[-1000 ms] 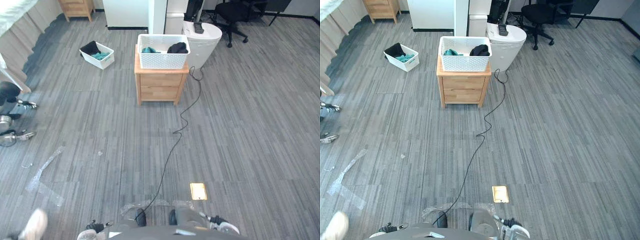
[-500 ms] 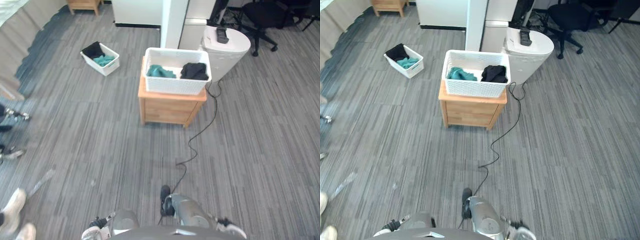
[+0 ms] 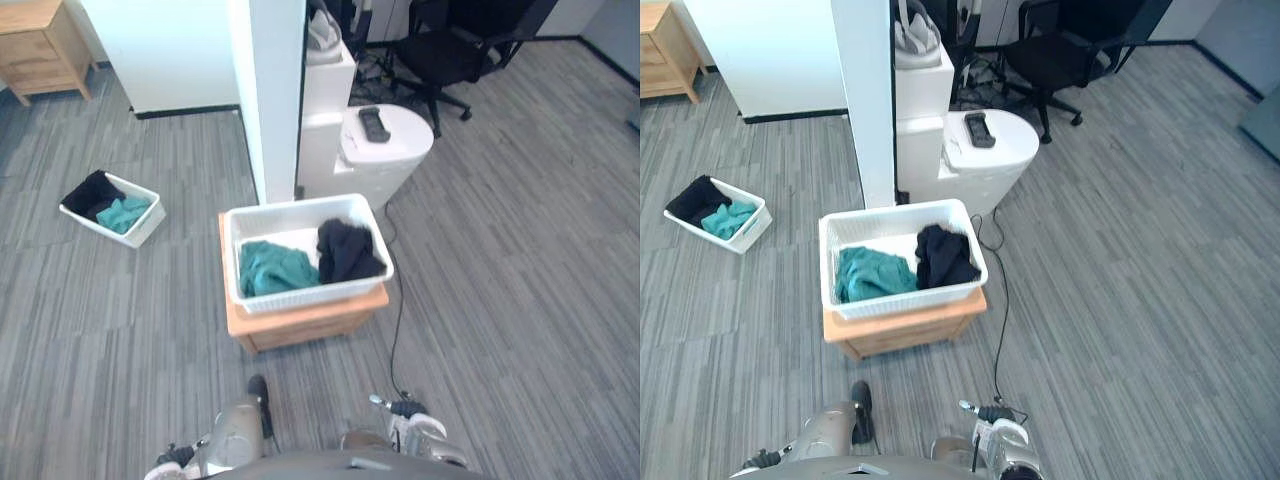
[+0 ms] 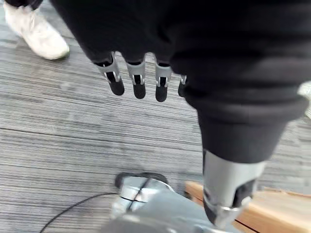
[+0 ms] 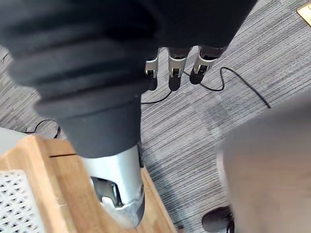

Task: Pick up the laundry basket with both hands and put the clothes into the washing machine.

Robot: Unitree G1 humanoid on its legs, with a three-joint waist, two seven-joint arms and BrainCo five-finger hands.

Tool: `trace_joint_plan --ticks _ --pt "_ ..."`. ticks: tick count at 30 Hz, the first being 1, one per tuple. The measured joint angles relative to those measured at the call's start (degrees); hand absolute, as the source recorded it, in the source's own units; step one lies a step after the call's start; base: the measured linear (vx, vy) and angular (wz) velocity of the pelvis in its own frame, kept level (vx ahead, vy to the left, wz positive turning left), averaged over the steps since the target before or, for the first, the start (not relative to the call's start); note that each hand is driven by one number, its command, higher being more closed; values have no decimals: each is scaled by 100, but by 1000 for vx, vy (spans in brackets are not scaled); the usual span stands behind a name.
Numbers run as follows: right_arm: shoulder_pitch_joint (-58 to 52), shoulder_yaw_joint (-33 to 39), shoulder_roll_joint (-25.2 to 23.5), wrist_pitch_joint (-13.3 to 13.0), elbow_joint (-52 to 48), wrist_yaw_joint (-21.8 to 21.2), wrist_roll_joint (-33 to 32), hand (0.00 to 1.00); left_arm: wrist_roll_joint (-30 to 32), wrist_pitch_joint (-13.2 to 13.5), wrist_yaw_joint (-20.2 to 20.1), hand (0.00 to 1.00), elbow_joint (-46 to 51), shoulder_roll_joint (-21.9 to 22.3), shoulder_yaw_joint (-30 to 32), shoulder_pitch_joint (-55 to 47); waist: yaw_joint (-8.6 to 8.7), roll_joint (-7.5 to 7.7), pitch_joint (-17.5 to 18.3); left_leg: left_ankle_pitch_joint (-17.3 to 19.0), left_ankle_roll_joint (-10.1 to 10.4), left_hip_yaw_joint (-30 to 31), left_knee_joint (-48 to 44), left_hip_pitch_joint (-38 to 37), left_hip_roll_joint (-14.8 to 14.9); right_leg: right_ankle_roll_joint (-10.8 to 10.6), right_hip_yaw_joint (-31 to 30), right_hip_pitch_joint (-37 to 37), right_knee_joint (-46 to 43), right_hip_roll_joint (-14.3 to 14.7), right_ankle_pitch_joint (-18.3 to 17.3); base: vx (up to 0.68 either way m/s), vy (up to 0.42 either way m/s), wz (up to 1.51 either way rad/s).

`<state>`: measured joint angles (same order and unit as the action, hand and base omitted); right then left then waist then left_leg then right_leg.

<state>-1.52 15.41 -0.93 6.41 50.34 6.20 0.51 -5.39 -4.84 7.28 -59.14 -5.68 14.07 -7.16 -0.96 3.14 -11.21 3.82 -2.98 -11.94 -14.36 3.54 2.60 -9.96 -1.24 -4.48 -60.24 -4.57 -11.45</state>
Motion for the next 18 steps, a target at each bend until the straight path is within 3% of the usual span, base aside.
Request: trace_joint_plan --ticks 1,2,4,5,7,8,9,10,11,13,14,16,18 --pt "2 -85 33 -8 -3 1 2 0 8 4 3 0 4 -3 -85 13 15 -44 3 0 0 5 143 -223 30 165 225 -92 38 -86 -90 463 49 -26" --pt "4 -185 98 -19 -1 -16 42 0 -6 17 3 0 5 -10 -192 84 19 -136 6 0 2 19 467 -622 94 460 687 -213 418 -287 -279 298 -23 1" --pt "5 -109 122 -25 -5 -9 43 0 -32 63 5 0 61 -1 -255 226 57 -161 13 24 41 54 693 -887 171 521 1107 -434 1385 -641 -427 280 -67 30" --pt "12 -19 140 -20 -4 3 32 0 -130 93 10 0 118 33 -294 281 96 -190 23 124 199 110 732 -889 261 480 1106 -575 2142 -788 -370 277 -134 56" --pt "21 88 109 4 28 9 40 0 -215 112 16 0 131 46 -266 323 57 -114 39 257 426 143 779 -911 326 410 918 -641 3436 -948 187 280 -194 39" --pt "8 89 88 17 101 8 47 0 -283 111 61 0 122 -2 -239 305 -15 -25 93 313 584 194 778 -933 333 317 748 -629 4036 -1016 1087 215 -243 10" --pt "0 84 75 17 163 9 52 0 -314 108 82 0 118 -33 -212 296 -32 51 133 344 681 224 781 -950 307 289 711 -612 4205 -1046 1636 259 -379 10" --pt "14 48 118 26 267 6 113 0 -332 95 126 0 78 -11 -133 289 -68 103 196 360 828 253 839 -984 343 -5 779 -449 4387 -1039 1426 223 -431 6" --pt "17 44 166 24 269 7 177 0 -333 102 135 0 4 56 -132 289 -71 -63 245 353 950 258 884 -951 498 31 888 -316 4703 -894 1306 231 -467 -7" --pt "56 70 383 23 264 3 213 0 -363 107 199 0 -71 297 -69 298 2 -476 255 265 1112 337 988 -781 834 152 1180 -132 5375 -507 1399 144 -323 5" --pt "46 73 448 33 266 10 212 0 -398 106 209 0 -117 326 -63 296 29 -534 269 235 1130 378 1019 -768 886 171 1233 -89 5453 -440 1415 105 -244 35" --pt "-28 67 574 36 265 17 215 0 -469 111 237 0 -205 334 6 296 82 -557 287 122 1174 428 1115 -798 989 200 1355 87 5638 -304 1428 62 -154 34" --pt "-48 124 657 29 264 31 212 0 -570 106 236 0 -225 313 237 295 41 -462 279 132 1205 418 1175 -810 1037 231 1415 160 5848 -234 1506 18 -41 10"
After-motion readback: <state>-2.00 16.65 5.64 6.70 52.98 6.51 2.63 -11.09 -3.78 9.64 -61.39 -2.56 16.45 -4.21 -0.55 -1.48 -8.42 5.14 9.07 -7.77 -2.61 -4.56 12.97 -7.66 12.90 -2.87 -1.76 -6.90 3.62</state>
